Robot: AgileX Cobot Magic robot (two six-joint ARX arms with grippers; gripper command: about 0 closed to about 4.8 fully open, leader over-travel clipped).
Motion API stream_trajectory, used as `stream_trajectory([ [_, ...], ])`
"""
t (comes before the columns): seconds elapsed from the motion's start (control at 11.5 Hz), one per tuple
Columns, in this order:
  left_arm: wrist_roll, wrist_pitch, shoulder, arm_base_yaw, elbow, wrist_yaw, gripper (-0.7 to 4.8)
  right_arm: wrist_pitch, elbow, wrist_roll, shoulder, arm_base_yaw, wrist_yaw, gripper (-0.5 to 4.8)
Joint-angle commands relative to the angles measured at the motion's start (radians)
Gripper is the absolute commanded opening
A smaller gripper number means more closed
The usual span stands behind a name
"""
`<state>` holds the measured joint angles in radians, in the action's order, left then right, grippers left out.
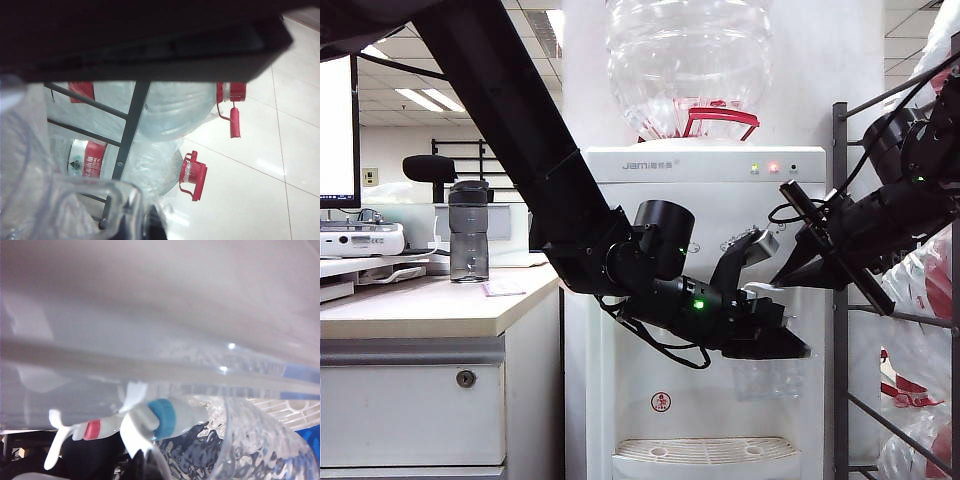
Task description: Pick up the plastic mug from the left desk, go to the cold water outlet of the water dispenser, press the vertical switch to get some water, then put the mug back on the desk.
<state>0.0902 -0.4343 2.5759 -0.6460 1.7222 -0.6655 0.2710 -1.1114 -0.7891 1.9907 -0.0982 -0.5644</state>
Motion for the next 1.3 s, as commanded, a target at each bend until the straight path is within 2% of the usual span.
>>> stream_trajectory([
  [0.09, 0.007, -0.024, -0.008, -0.002, 0.003, -0.004, -0.06, -0.067, 0.002, 0.061, 0.016, -0.013, 0.027, -0.05],
  [0.7, 0.008, -0.024, -0.008, -0.001, 0.003, -0.001, -0.06, -0.061, 0.002, 0.127, 0.016, -0.042, 0.073, -0.05],
  [1.13, 0.008, -0.024, -0.008, -0.001, 0.003, -0.001, -0.06, -0.06, 0.0, 0.132, 0.015, -0.039, 0.067, -0.05],
  [1.3, 0.008, -0.024, -0.008, -0.001, 0.003, -0.001, -0.06, -0.082, -0.001, 0.136, -0.011, -0.033, 0.027, -0.05],
])
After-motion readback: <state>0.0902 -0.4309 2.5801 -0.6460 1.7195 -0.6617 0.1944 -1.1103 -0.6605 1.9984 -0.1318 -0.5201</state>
